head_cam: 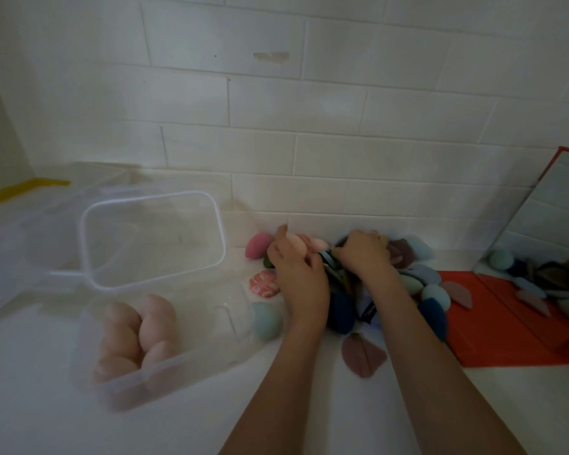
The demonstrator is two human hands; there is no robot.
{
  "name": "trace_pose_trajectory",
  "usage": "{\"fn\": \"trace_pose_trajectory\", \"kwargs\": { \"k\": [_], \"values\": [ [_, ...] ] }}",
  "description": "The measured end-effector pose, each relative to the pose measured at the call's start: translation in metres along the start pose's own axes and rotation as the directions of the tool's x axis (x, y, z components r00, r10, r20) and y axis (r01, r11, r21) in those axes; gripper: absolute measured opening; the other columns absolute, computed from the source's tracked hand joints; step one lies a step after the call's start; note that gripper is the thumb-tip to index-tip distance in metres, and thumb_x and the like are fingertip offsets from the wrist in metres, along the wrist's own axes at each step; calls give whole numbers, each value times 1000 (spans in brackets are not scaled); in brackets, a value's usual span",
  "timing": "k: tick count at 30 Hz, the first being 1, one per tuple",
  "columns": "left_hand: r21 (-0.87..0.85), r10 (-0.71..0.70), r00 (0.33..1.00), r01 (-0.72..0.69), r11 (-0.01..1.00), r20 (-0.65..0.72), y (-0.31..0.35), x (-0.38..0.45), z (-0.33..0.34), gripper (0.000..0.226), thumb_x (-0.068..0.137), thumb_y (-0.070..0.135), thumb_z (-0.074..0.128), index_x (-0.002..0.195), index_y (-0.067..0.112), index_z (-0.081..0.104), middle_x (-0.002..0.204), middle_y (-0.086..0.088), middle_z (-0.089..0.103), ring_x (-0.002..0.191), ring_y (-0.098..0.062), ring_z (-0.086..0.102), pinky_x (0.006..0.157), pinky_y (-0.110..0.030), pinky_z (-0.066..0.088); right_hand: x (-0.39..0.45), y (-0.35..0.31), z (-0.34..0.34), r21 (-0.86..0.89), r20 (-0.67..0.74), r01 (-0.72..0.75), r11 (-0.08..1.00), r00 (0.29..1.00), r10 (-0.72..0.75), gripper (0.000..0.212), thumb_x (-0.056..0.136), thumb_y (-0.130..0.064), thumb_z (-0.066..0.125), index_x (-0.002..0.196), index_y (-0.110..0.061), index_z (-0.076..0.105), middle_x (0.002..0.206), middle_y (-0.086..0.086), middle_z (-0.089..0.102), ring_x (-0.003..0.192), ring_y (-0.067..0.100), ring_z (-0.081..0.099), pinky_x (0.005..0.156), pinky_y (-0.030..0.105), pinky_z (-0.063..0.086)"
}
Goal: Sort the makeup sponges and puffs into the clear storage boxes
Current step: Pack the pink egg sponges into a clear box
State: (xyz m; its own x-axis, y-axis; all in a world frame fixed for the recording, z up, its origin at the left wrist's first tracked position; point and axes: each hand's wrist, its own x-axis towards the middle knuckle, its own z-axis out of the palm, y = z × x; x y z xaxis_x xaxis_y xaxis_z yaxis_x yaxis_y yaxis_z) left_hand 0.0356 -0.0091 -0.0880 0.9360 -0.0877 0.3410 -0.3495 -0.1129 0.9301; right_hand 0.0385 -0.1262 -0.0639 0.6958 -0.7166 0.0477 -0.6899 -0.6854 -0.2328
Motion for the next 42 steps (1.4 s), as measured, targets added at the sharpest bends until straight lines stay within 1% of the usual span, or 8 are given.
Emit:
{"fn": "trace_pose_trajectory", "kwargs": {
  "k": [5, 9, 12, 19, 28, 33, 39, 42],
  "values": [
    [38, 41, 999, -41, 998, -10, -6, 3, 3, 39, 87, 2, 55, 125, 13, 51, 129, -8, 33, 105, -13, 42, 89, -13, 29, -17, -9, -1, 235, -155, 104, 966, 986, -68, 32, 93, -24, 47, 118, -7, 39, 111, 17, 58, 102, 35, 54, 89, 47, 45],
    [21, 64, 997, -63, 998, -46, -8, 3, 3, 29, 85, -2, 54, 112, 8, 56, 123, -8, 35, 97, -12, 41, 87, -11, 28, -26, -16, 4, 306, -497, 441, 844, 830, -254, 34, 87, -9, 45, 120, -16, 47, 113, 14, 55, 99, 33, 50, 79, 42, 45],
    [23, 64, 995, -62, 998, -75, -8, 5, 4, 26, 83, -3, 53, 108, 2, 57, 123, -11, 38, 99, -20, 47, 88, -16, 31, -21, -19, 12, 170, -301, 505, 846, 844, -443, 39, 96, -22, 34, 132, -27, 47, 132, 3, 53, 115, 30, 44, 94, 45, 41],
    [-31, 45, 998, -46, 998, -39, -5, 4, 2, 24, 87, 9, 57, 111, 9, 58, 124, -6, 37, 101, -13, 44, 85, -11, 30, -1, -24, 10, 158, -12, 195, 968, 981, -196, 41, 98, -40, 41, 128, -15, 53, 129, 16, 43, 116, 37, 46, 98, 49, 43],
    [-38, 112, 990, -115, 993, -84, -1, 2, 0, 14, 90, 2, 53, 103, 2, 58, 121, -14, 44, 90, -5, 38, 79, 3, 24, -20, -20, 2, 634, -337, 337, 696, 930, -143, 33, 81, -24, 72, 87, -12, 43, 69, -3, 48, 63, 13, 46, 54, 27, 35],
    [-74, 117, 993, -114, 991, 30, 1, 0, -2, 39, 97, 6, 41, 133, 15, 50, 137, -11, 40, 114, 0, 34, 88, 5, 17, -24, -21, 5, 502, -414, 388, 773, 892, -179, 28, 87, -29, 65, 91, -18, 39, 78, 0, 55, 77, 24, 57, 65, 36, 48],
    [-227, 85, 996, -80, 971, 14, 16, 1, -3, 31, 99, 15, 40, 126, 15, 54, 120, -2, 47, 107, -14, 49, 93, -5, 34, -46, -11, -14, 843, -357, 382, 380, 924, -137, 28, 85, -15, 68, 107, -21, 53, 98, 0, 64, 87, 11, 60, 66, 12, 47],
    [-427, 6, 981, 79, 901, 193, 29, -7, -6, 35, 96, 32, 44, 130, 22, 45, 122, -5, 55, 108, -22, 56, 96, -37, 49, -61, -9, -31, 890, -359, 389, 237, 919, -162, 17, 86, -4, 57, 98, -15, 61, 95, 3, 65, 83, 14, 61, 63, 17, 50]
  ]
}}
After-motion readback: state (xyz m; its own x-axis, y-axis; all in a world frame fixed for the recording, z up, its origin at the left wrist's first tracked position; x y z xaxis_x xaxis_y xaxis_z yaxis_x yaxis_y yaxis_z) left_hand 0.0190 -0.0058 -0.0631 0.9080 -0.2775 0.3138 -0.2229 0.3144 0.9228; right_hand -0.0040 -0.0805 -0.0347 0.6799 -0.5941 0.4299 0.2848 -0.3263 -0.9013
